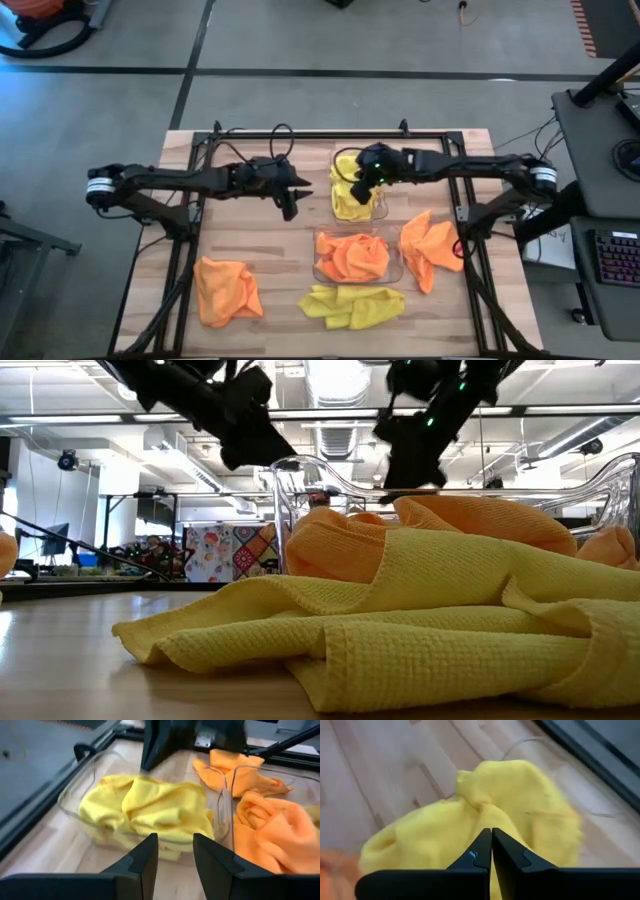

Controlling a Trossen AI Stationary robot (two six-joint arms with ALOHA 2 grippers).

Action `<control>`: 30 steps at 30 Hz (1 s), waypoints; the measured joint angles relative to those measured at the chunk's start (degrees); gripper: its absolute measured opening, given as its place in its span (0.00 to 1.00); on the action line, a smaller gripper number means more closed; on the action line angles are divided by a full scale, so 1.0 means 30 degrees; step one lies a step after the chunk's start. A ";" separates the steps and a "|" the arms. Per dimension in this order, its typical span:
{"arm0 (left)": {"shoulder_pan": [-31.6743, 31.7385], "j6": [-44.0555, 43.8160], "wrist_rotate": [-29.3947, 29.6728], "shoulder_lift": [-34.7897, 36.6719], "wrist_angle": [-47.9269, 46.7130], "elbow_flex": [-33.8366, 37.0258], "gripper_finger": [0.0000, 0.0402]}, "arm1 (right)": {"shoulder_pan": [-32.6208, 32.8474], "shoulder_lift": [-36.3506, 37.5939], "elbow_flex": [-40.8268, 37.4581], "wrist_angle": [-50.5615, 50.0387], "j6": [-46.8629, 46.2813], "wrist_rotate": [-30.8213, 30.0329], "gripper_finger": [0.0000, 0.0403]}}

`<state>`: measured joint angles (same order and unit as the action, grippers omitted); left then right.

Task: Sort microfiber towel by color & place in baskets
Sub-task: Put the orange towel into the bottom transparent bin

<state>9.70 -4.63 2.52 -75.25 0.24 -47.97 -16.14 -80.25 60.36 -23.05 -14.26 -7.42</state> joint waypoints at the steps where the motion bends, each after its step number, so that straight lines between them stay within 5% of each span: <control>1: -0.0046 -0.0392 0.0000 0.0231 -0.0457 0.0000 0.27 | 0.0004 0.0495 0.0164 -0.0692 0.0091 -0.0024 0.02; 16: -0.3160 -0.5628 -0.0317 0.3719 -1.0463 -0.0015 0.27 | 0.2863 0.6384 0.0420 -0.4426 -0.1003 -0.0018 0.02; 30: -0.7871 -1.2837 -0.4772 0.1306 -1.4958 -0.0124 0.27 | 0.4728 0.6258 0.0420 -0.4699 -0.1054 -0.0021 0.02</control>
<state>-13.91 -43.15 -11.79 -71.33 -44.64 -48.34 -1.96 -61.47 61.63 -37.15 -17.42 -7.49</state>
